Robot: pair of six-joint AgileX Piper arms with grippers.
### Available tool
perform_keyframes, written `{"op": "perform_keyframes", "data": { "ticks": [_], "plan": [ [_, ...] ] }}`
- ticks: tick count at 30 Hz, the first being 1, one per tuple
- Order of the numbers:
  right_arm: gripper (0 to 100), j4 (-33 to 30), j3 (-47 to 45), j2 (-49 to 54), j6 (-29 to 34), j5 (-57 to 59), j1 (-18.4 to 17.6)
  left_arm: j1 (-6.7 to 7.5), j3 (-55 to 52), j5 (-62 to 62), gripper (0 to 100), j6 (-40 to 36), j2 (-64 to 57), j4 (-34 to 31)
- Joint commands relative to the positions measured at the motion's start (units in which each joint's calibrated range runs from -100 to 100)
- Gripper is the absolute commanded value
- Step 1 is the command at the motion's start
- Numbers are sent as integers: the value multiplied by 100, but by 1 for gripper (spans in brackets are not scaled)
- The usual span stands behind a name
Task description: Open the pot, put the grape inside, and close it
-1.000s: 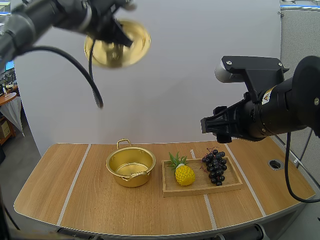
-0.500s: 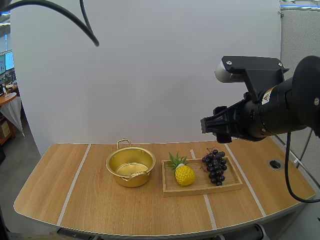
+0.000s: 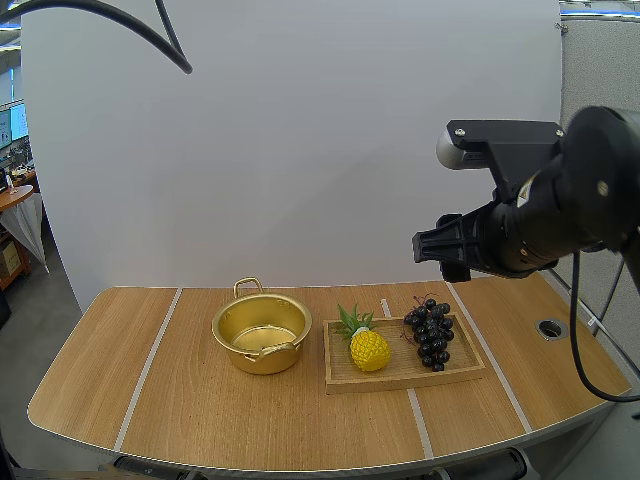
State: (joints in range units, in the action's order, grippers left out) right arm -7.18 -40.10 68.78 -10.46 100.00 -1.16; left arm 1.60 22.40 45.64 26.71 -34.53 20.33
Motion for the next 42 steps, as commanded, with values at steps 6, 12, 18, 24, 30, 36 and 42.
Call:
{"op": "perform_keyframes", "data": {
  "ticks": [6, 12, 18, 24, 30, 36, 42],
  "plan": [
    [100, -171, 36, -1033, 157, -347, 14, 18, 47, -249, 0, -52, -41, 4],
    [100, -158, 36, -1699, 222, -821, 14, 18, 47, -249, 0, -52, -41, 4],
    [100, -135, 36, -2194, 261, -1199, 14, 18, 47, -249, 0, -52, -41, 4],
    [100, -135, 36, -2586, 261, -1530, 40, 18, 47, -249, 0, -52, -41, 4],
    [100, 13, 36, -3039, 82, -1882, 422, 18, 47, -249, 0, -52, -41, 4],
    [100, 1229, 36, -3470, -1025, -2069, 1019, 18, 47, -249, 0, -52, -41, 4],
    [100, 1752, 36, -3942, -1730, -2204, 1297, 18, 47, -249, 0, -52, -41, 4]
  ]
}}
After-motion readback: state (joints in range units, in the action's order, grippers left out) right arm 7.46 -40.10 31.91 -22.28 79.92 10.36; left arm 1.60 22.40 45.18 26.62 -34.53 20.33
